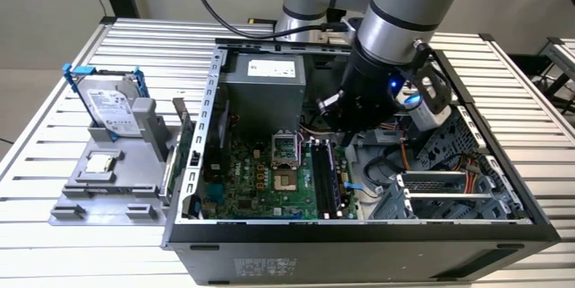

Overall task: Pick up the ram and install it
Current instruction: 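Insert the ram into the slot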

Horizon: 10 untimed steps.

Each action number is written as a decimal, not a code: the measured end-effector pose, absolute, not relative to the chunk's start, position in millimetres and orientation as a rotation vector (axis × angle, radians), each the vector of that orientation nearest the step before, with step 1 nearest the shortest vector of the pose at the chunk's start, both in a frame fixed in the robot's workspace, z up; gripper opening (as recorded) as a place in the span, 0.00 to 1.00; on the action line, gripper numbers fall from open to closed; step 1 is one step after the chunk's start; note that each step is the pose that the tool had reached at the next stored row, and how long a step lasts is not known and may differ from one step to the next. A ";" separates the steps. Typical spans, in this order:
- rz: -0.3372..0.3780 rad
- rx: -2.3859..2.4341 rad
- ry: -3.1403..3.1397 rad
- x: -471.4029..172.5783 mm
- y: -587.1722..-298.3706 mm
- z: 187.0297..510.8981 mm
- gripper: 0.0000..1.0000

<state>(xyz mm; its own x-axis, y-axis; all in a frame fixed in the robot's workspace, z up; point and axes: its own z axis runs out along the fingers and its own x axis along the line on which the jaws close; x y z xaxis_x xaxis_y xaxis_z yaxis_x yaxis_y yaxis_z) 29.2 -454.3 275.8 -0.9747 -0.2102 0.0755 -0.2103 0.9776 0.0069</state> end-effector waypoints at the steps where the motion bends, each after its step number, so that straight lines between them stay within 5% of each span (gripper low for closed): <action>1: 0.003 0.345 -3.046 29.1 -454.3 275.8 0.00; 10: 0.019 0.550 -3.016 28.3 -454.3 275.8 0.00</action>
<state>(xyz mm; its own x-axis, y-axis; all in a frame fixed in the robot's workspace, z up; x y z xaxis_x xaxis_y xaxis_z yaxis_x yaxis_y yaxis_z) 28.3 -454.3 275.8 -0.9328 -0.3520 0.0771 -0.3530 0.9356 0.0017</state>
